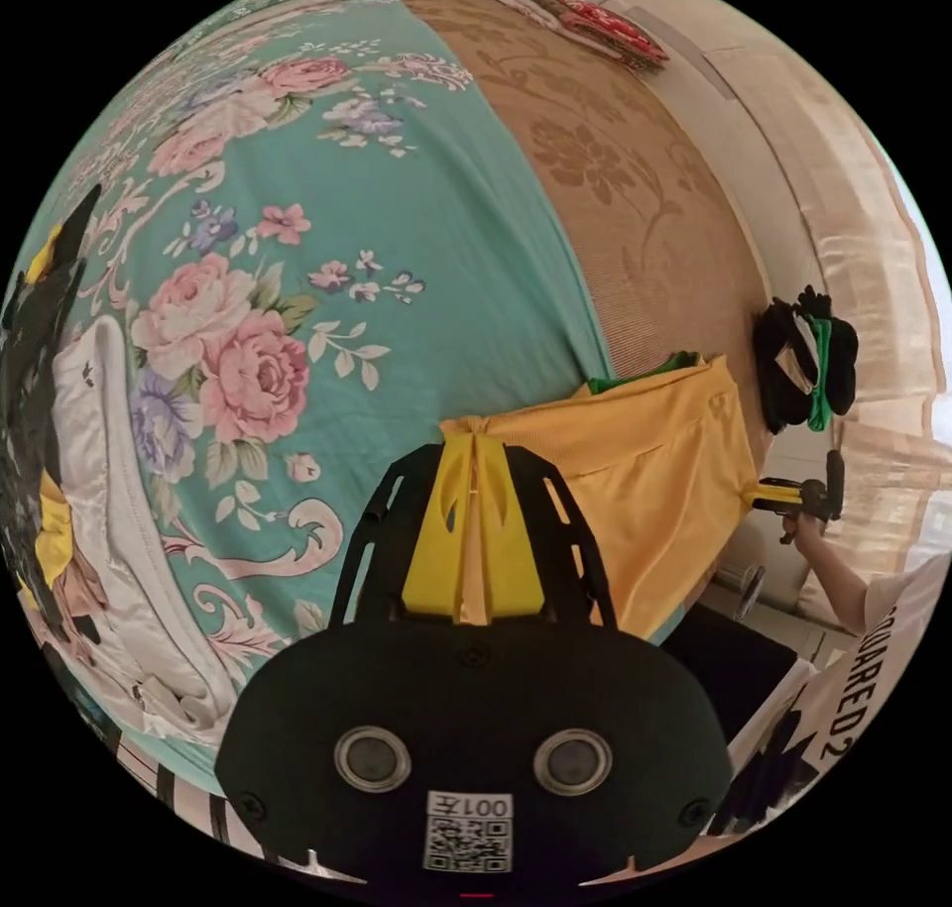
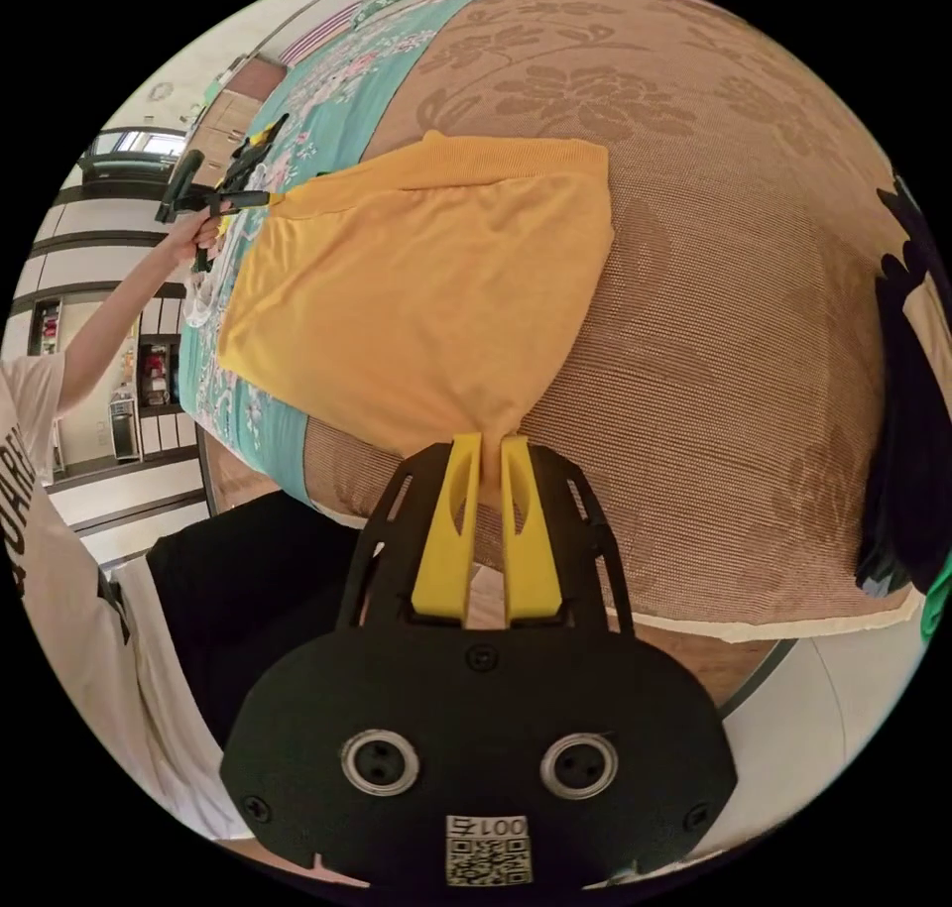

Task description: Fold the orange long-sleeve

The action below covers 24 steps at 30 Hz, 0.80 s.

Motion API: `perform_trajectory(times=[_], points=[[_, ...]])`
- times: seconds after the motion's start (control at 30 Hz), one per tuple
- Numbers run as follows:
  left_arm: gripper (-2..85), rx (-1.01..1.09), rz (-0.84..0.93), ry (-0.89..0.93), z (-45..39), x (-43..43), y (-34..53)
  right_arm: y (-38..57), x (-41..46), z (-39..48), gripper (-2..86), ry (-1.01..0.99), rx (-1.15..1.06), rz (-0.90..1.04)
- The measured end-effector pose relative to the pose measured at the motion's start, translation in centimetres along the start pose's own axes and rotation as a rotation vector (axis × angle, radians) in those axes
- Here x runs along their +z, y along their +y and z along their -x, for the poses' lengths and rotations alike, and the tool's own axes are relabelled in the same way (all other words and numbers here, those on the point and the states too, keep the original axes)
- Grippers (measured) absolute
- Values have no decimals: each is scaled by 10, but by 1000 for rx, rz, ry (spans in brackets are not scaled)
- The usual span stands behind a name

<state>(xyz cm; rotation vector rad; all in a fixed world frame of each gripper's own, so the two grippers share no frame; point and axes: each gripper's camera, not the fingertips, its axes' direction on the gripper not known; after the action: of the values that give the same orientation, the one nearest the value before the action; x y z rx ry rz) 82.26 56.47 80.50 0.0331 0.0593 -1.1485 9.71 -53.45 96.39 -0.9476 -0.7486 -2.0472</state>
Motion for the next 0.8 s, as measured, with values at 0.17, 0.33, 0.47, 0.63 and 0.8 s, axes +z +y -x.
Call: perform_trajectory(times=[0.17, 0.33, 0.47, 0.63, 0.8], points=[[-5, -110, 10, 15, 19, 24, 0, -2, -1, -15, 15, -88, 13, -2], [58, -273, -88, 54, 9, 41, 17, -5, -6, -25, 18, -172, -3, -10], [52, -241, -209, -30, -69, 35, 56, -16, -54, -17, 32, 127, -83, -121], [63, 290, -18, -5, -271, 107, 76, -77, -70, -33, 87, 73, -173, -175], [73, 618, 0, -14, -423, 204, 109, -121, -32, -61, 123, -75, -49, -136]])
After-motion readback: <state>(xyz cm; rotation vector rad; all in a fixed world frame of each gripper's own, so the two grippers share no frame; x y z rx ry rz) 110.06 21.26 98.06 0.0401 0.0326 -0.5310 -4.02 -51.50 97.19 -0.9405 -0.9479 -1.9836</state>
